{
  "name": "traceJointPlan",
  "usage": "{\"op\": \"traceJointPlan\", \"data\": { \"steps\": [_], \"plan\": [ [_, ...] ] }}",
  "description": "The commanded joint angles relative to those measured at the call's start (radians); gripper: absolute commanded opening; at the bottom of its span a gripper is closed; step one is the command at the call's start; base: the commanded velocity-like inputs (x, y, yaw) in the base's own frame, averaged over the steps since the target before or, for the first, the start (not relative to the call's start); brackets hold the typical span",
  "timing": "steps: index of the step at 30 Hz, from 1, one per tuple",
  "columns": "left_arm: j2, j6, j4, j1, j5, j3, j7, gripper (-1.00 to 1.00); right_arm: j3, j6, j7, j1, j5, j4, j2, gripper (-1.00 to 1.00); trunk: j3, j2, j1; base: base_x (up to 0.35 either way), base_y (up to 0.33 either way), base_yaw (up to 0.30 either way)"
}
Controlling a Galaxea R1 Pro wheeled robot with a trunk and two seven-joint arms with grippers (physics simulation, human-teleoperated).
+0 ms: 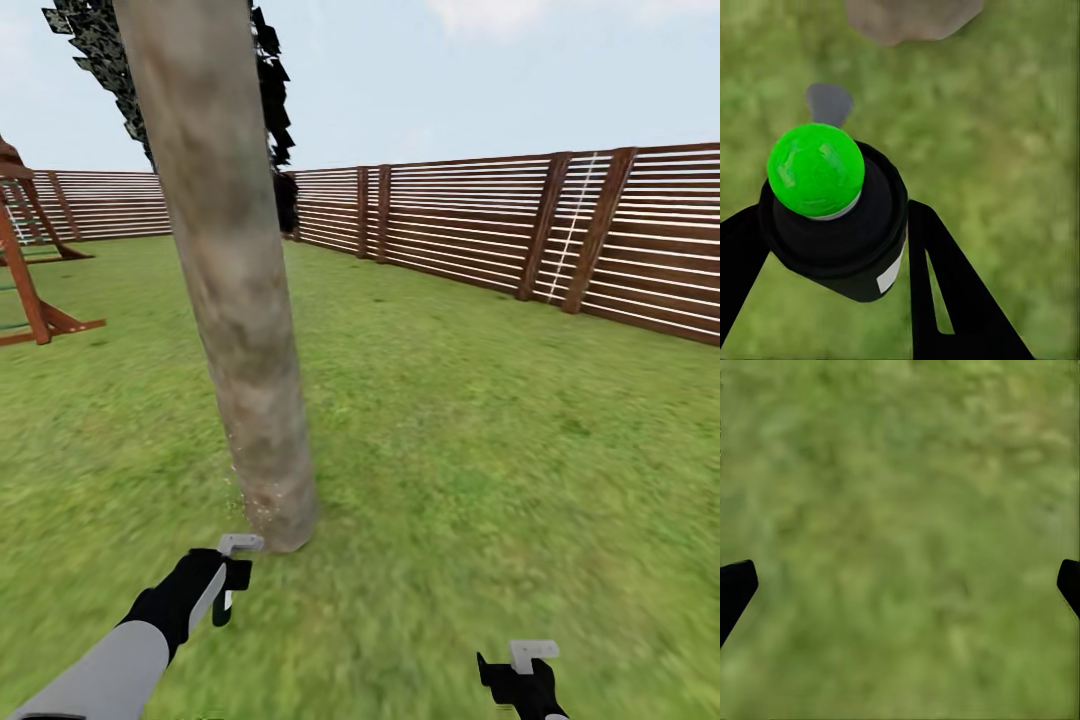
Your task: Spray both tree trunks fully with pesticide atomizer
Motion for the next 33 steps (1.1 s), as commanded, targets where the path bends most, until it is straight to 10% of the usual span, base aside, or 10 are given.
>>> {"op": "traceJointPlan", "data": {
  "steps": [1, 12, 25, 29, 33],
  "plan": [
    [0.000, 0.000, 0.000, 0.000, -0.001, 0.000, 0.000, -1.00, 0.000, 0.000, 0.000, 0.000, 0.000, 0.000, 0.000, 1.00, 0.000, 0.000, 0.000, 0.054, -0.238, 0.273],
    [-0.003, 0.000, 0.000, 0.000, -0.001, -0.001, 0.000, -1.00, 0.000, 0.000, 0.000, 0.000, 0.000, 0.000, 0.000, 1.00, 0.000, 0.000, 0.000, 0.003, -0.189, 0.269],
    [-0.002, -0.002, -0.001, 0.000, 0.000, 0.002, -0.001, -1.00, -0.001, 0.000, -0.001, 0.000, 0.000, 0.000, 0.000, 1.00, 0.000, 0.000, 0.000, 0.000, -0.190, -0.066],
    [-0.024, -0.142, -0.020, 0.000, 0.000, 0.000, 0.006, -1.00, -0.001, 0.000, -0.002, 0.000, 0.000, 0.000, 0.000, 1.00, 0.000, 0.000, 0.000, 0.000, -0.001, -0.001],
    [-0.049, -0.146, -0.117, -0.002, -0.002, 0.006, 0.006, -1.00, -0.001, 0.000, -0.002, 0.000, 0.000, 0.000, 0.000, 1.00, 0.000, 0.000, 0.000, 0.000, 0.000, 0.000]
  ]
}}
